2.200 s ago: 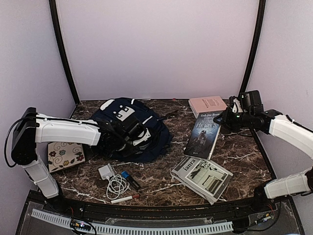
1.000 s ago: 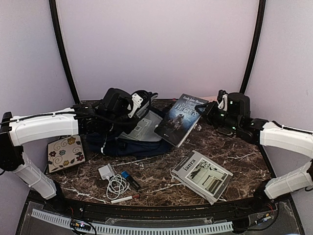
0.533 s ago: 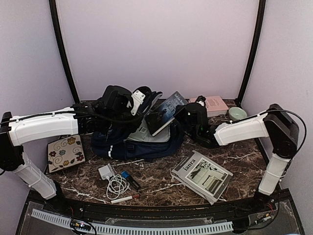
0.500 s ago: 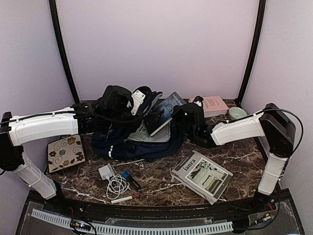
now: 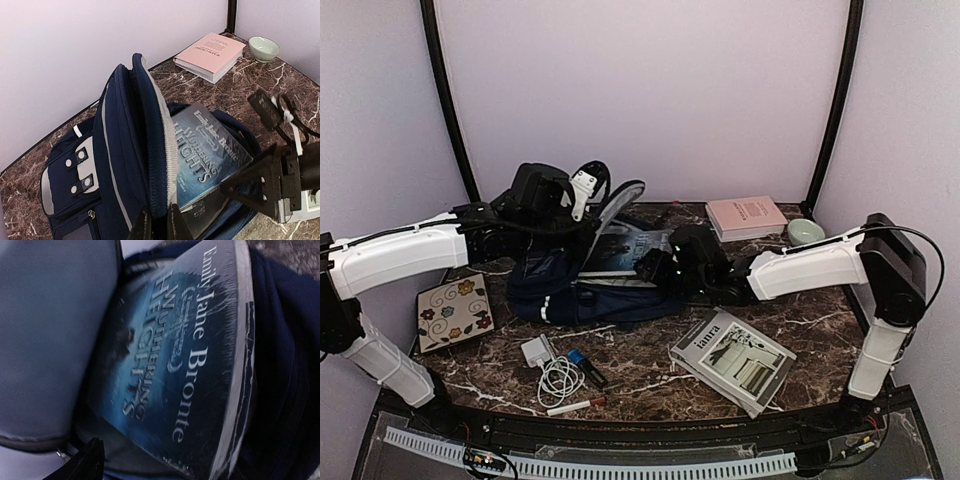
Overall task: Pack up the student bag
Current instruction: Place the book in the second largest pocket of the bag, then adjust the book in the second largest pocket of the bag.
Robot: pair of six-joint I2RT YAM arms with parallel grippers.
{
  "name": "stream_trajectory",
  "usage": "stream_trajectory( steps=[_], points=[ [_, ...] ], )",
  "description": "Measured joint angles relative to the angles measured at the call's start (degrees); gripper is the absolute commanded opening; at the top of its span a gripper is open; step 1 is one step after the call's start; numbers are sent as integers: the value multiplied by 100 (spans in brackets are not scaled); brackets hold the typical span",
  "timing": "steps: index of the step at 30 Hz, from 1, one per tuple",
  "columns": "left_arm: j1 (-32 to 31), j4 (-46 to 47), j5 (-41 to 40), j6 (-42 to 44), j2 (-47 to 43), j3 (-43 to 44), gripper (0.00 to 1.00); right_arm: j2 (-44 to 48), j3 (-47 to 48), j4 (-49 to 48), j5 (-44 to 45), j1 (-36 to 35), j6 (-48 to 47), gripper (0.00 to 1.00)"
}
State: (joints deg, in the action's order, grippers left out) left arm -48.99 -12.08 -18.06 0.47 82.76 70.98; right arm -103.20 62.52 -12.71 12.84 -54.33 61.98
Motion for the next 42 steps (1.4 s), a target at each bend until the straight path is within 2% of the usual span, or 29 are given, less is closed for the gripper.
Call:
stream_trajectory(
  steps=[5, 9, 12, 14, 16, 18, 22, 27, 37, 40, 42],
  points=[
    [50, 2, 144, -131, -127, -208, 0, 284, 76, 1963, -1147, 0, -636, 77],
    [39, 63, 269, -179, -129, -352, 0, 433, 852, 3700, -1478, 4, -1303, 80],
    [39, 140, 308, -210, -146, -422, 0, 542, 1482, 4590, -1438, 92, -1696, 74],
    [42, 197, 352, -225, -188, -503, 0, 581, 1825, 4903, -1434, 297, -1908, 62],
    [42, 223, 378, -243, -249, -575, 0, 579, 1915, 4865, -1478, 575, -2035, 53],
    [42, 251, 413, -264, -321, -640, 0, 444, 1904, 4673, -1628, 929, -1993, 48],
    [50, 262, 476, -278, -339, -664, 0, -160, 1939, 4207, -1720, 1285, -1952, 42],
    [50, 260, 529, -273, -339, -664, 0, -857, 2214, 3978, -1777, 1239, -1958, 37],
    [50, 260, 551, -262, -341, -664, 0, -898, 2243, 3805, -1655, 1058, -1858, 34],
    [50, 260, 549, -254, -341, -664, 0, -833, 2245, 3821, -1456, 953, -1843, 38],
    [52, 260, 549, -238, -341, -664, 0, -789, 2284, 3845, -1445, 898, -1853, 44]
  ],
)
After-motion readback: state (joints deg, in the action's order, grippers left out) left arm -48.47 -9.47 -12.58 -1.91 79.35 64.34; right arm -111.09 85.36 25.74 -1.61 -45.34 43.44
